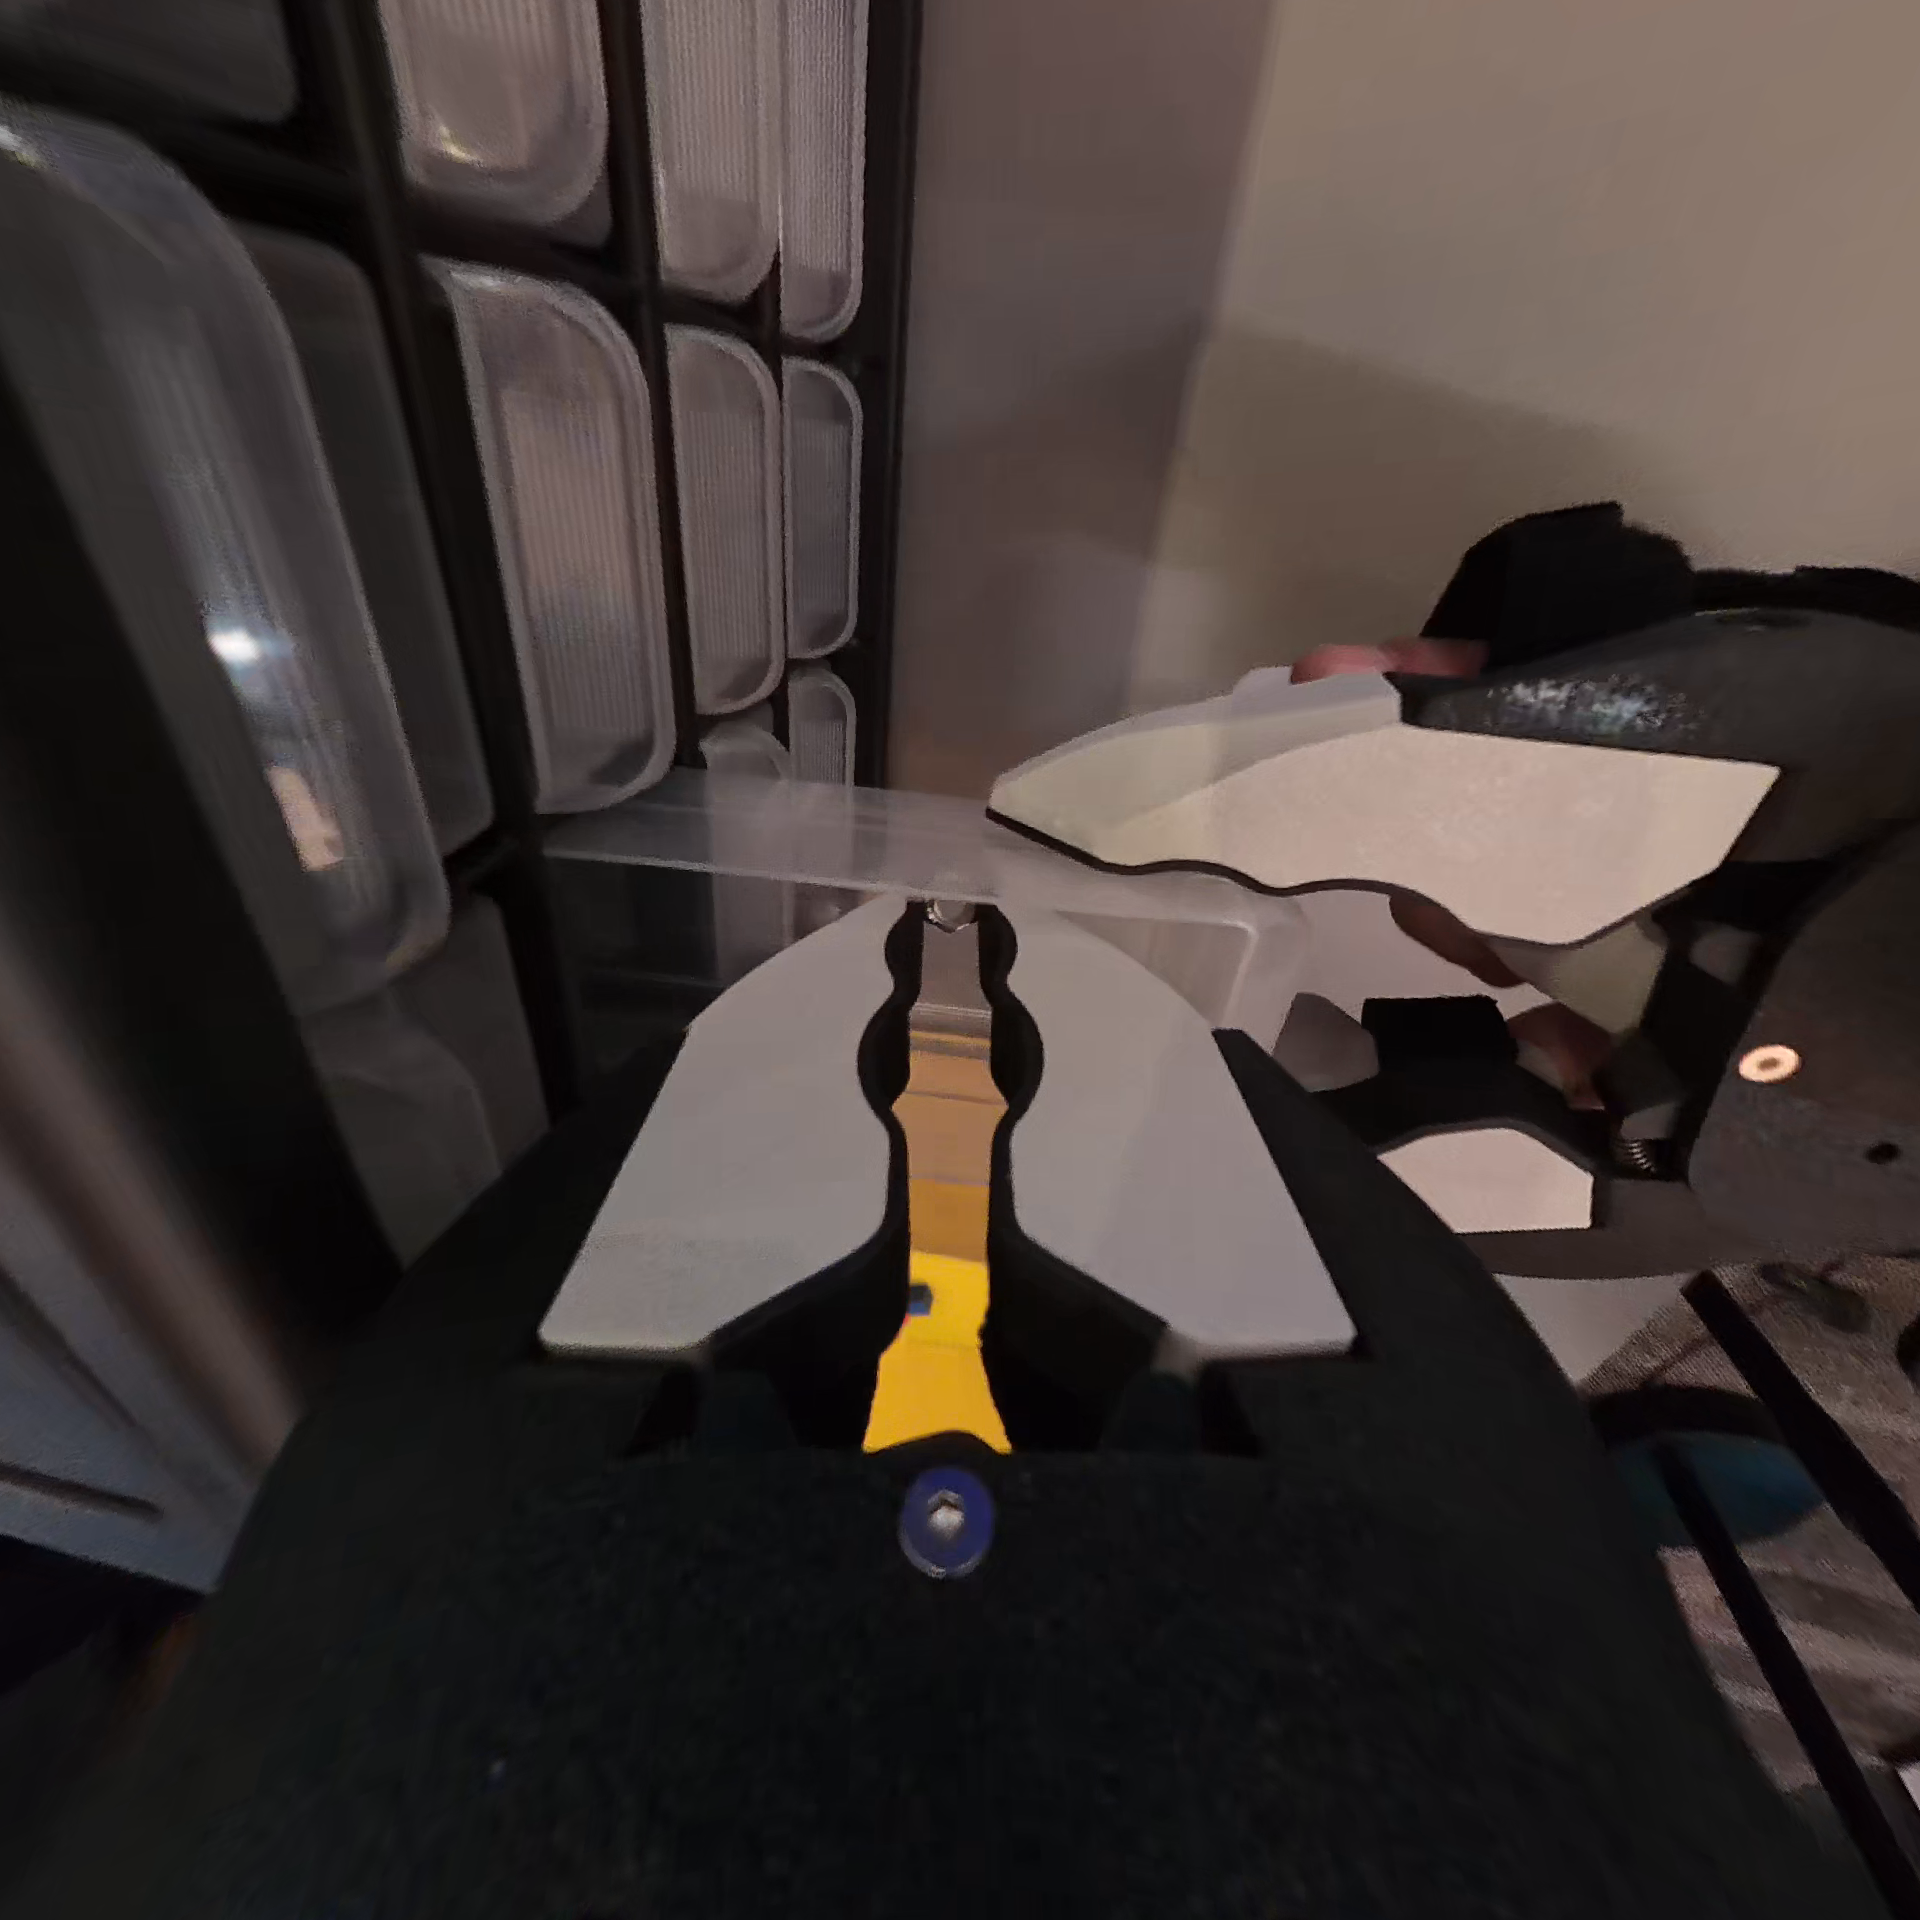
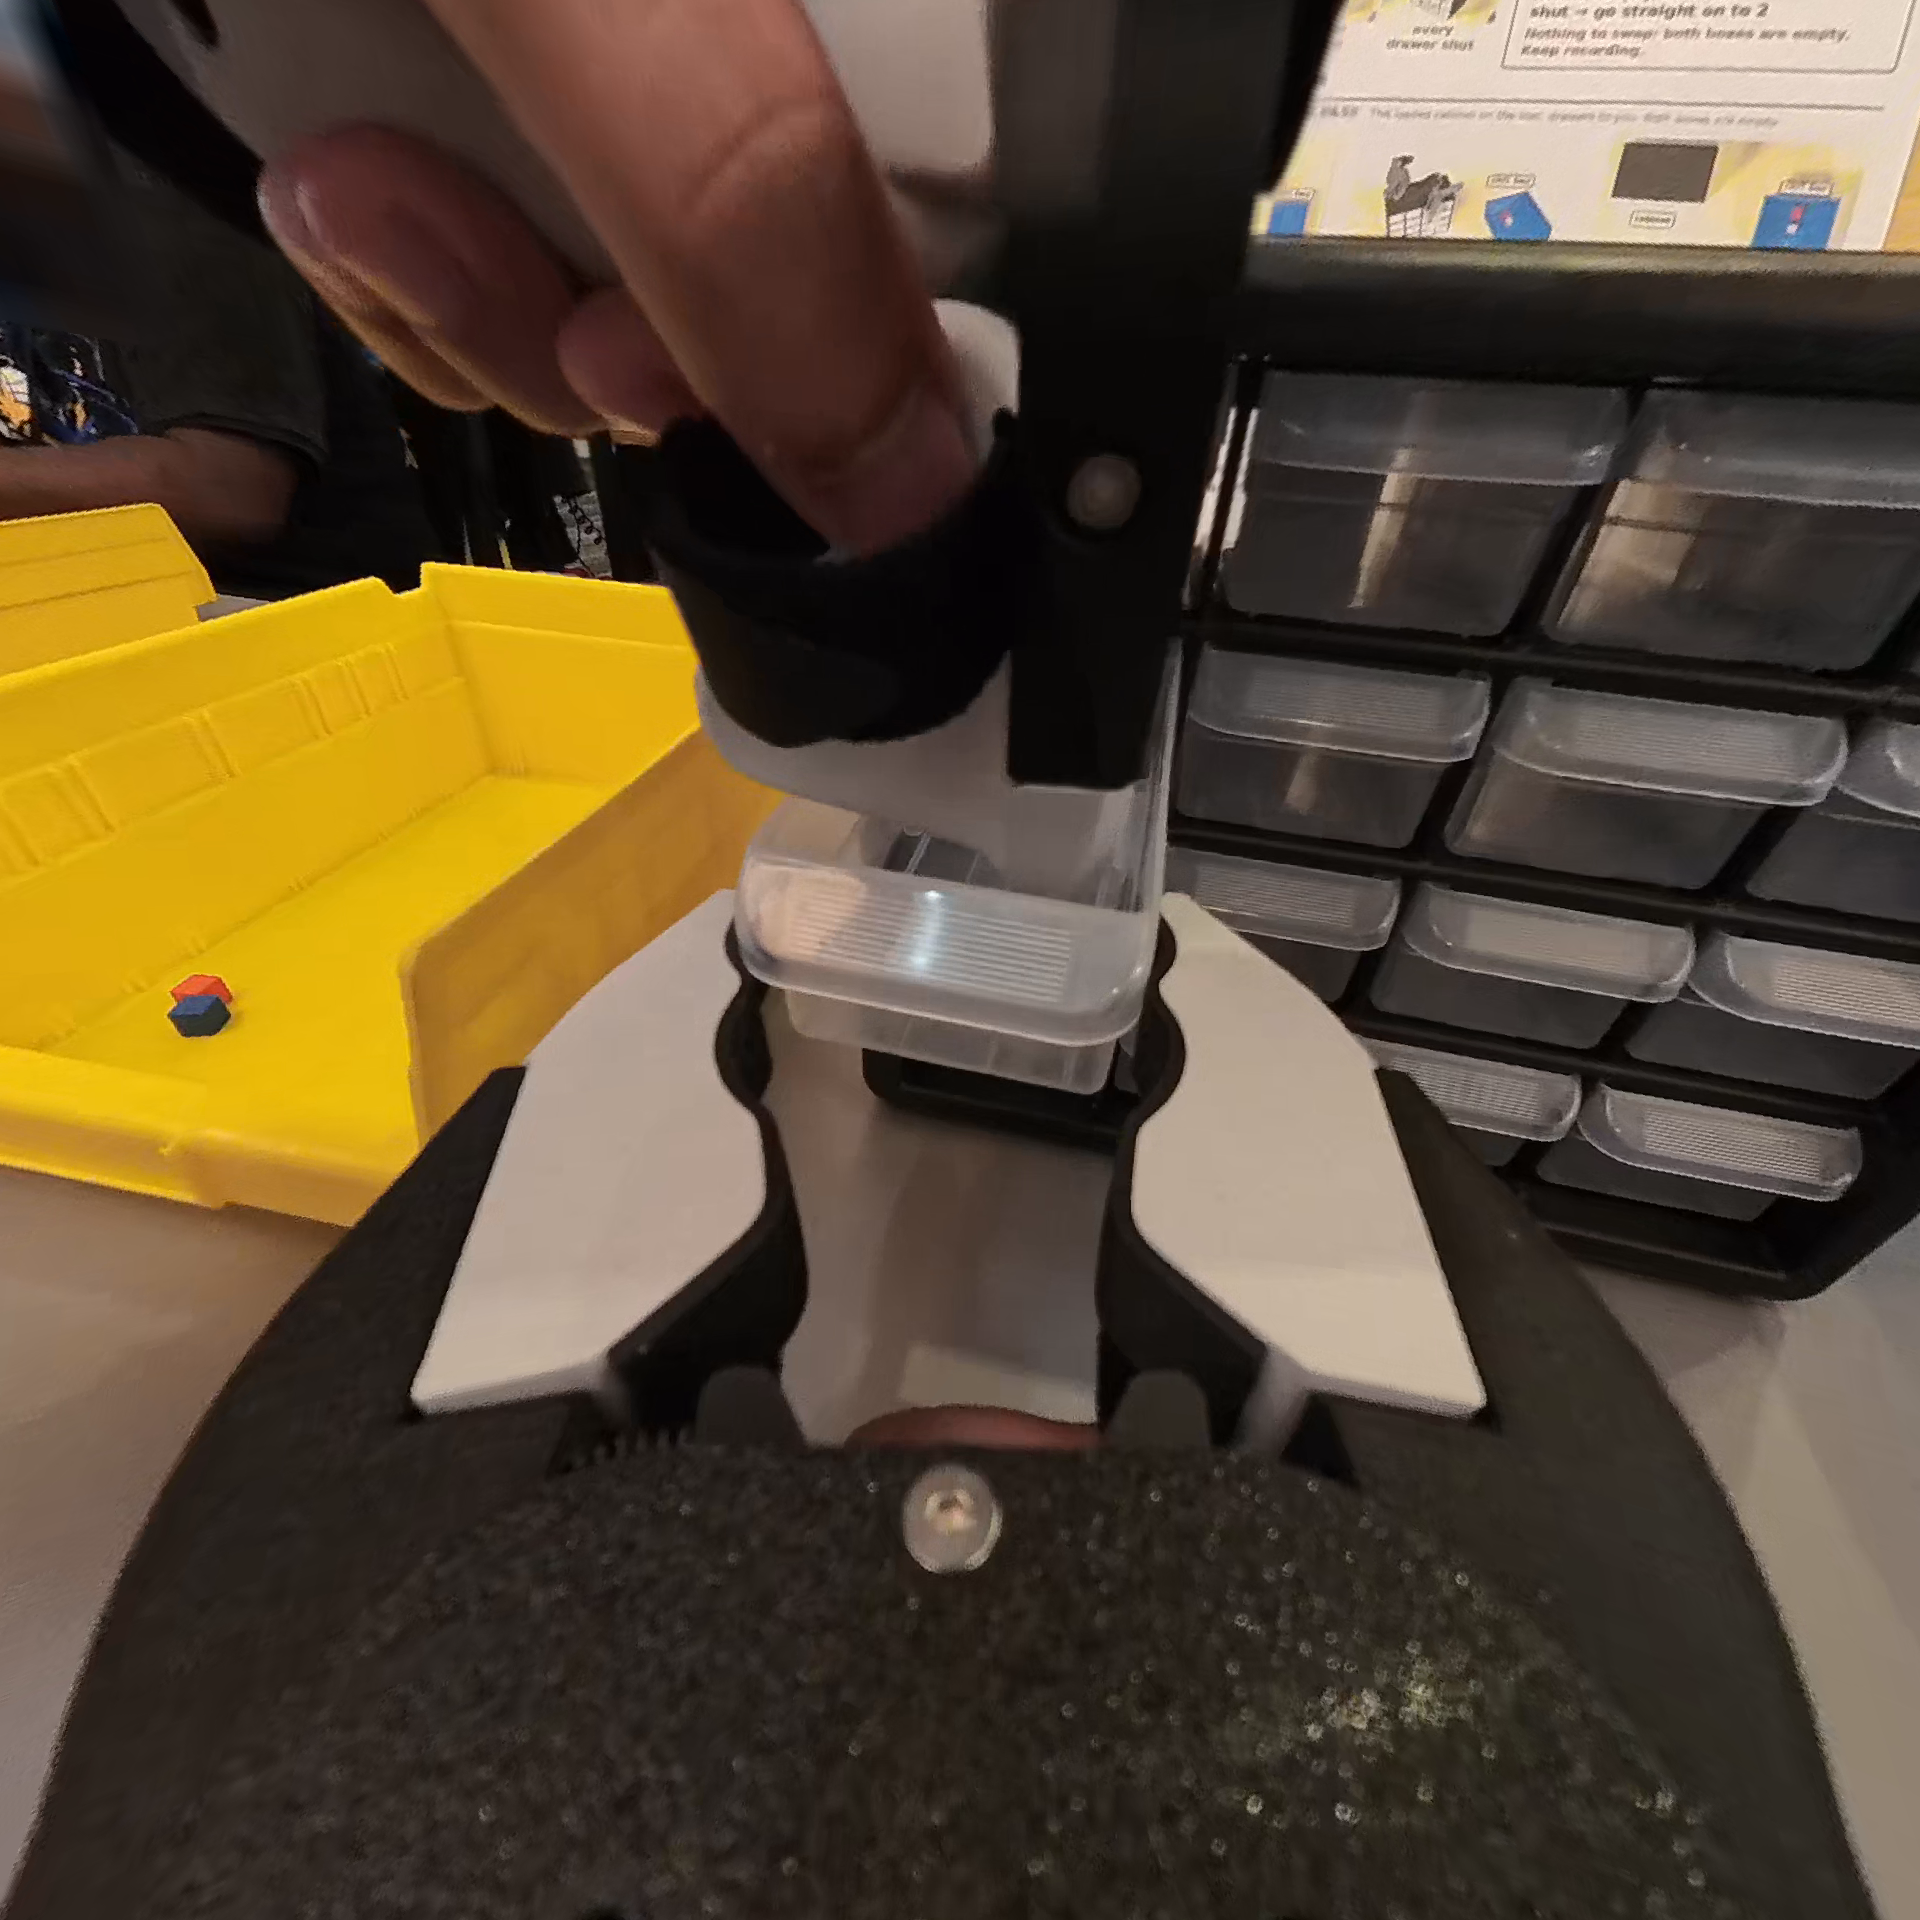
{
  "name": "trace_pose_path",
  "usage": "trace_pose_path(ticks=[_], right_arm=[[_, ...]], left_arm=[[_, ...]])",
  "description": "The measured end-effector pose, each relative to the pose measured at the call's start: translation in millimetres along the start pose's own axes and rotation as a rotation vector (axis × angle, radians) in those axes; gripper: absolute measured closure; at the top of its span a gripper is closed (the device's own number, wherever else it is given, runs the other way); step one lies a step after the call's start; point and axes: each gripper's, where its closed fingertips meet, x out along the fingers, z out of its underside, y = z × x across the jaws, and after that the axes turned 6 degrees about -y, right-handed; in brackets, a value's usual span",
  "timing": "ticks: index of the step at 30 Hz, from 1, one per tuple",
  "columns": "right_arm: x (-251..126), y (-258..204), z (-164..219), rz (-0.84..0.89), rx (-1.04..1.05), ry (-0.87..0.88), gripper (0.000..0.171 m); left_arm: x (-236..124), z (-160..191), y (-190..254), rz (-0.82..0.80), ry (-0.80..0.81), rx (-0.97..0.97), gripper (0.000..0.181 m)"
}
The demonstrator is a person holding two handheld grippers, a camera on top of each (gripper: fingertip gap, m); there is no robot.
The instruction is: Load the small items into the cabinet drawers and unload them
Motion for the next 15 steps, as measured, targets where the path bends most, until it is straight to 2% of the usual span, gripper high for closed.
trace_pose_path(ticks=[7, 11, 15], right_arm=[[-3.0, -0.6, 1.1, -0.002, 0.003, -0.002, 0.103], [-3.1, -0.6, 1.3, -0.004, 0.005, -0.002, 0.103], [-3.5, -0.6, 1.5, -0.005, 0.006, -0.003, 0.103]], left_arm=[[4.7, 5.9, -1.8, -0.009, -0.144, -0.031, 0.171], [4.4, 5.9, -4.0, -0.031, -0.161, -0.038, 0.170], [2.7, 7.7, -1.2, -0.036, -0.148, -0.040, 0.158]])
